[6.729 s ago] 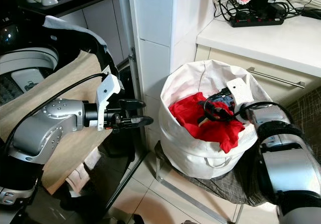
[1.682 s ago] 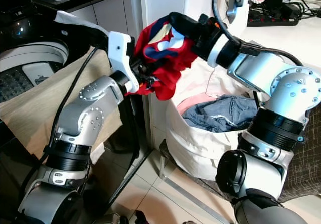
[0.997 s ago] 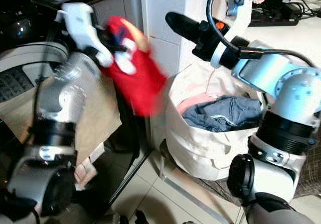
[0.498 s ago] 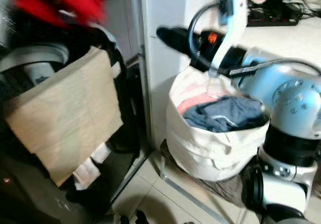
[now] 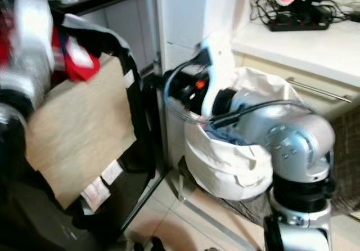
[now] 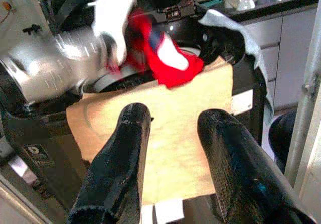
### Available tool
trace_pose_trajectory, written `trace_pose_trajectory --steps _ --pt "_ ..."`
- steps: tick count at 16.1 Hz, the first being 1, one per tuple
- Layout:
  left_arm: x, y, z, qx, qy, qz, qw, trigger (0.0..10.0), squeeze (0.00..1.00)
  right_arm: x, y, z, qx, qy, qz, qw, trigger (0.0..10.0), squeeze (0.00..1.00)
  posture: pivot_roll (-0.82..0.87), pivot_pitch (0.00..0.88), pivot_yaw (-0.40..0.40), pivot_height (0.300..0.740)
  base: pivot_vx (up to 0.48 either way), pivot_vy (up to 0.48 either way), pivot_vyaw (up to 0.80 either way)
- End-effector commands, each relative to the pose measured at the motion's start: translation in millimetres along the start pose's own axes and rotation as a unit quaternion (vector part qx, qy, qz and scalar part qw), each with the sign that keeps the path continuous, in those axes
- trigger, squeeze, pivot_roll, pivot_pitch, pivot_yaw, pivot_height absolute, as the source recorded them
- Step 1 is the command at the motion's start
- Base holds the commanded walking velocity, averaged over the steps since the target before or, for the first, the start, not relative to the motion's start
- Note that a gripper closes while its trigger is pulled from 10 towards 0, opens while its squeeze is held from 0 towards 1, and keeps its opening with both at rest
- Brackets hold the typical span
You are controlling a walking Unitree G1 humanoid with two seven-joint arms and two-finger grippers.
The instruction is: Clothes washing
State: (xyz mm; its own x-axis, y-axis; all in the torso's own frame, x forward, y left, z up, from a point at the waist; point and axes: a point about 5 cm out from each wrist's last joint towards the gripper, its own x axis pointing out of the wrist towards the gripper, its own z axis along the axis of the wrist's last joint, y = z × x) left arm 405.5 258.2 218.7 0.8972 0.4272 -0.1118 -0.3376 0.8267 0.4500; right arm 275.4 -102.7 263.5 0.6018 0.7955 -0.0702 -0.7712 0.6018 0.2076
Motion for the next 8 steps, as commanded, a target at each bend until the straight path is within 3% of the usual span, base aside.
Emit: trace_pose_trajectory --steps 1,2,6,8 --pt "1.1 6.0 8 -0.004 0.000 -0.001 1.000 10.0 0.00 -0.8 7.1 3 -0.016 -0.009 0.009 1.000 10.0 0.00 -0.12 0.000 0.072 0.740 0.000 0.000 0.00" --pt "1.3 7.1 8 -0.015 0.005 -0.003 1.000 10.0 1.00 -1.1 7.5 3 -0.017 -0.010 0.010 1.000 10.0 0.00 -0.12 0.000 0.071 0.740 0.000 0.000 0.00" --pt "2.4 15.0 21 -0.096 0.004 -0.017 0.995 10.0 1.00 0.1 6.2 3 -0.020 -0.011 0.006 1.000 10.0 0.00 -0.11 0.000 0.067 0.740 0.000 0.000 0.00" --pt "2.6 20.0 30 -0.105 -0.009 -0.017 0.994 10.0 1.00 1.3 5.6 4 -0.019 -0.012 0.004 1.000 10.0 0.00 -0.11 0.000 0.068 0.740 0.000 0.000 0.00"
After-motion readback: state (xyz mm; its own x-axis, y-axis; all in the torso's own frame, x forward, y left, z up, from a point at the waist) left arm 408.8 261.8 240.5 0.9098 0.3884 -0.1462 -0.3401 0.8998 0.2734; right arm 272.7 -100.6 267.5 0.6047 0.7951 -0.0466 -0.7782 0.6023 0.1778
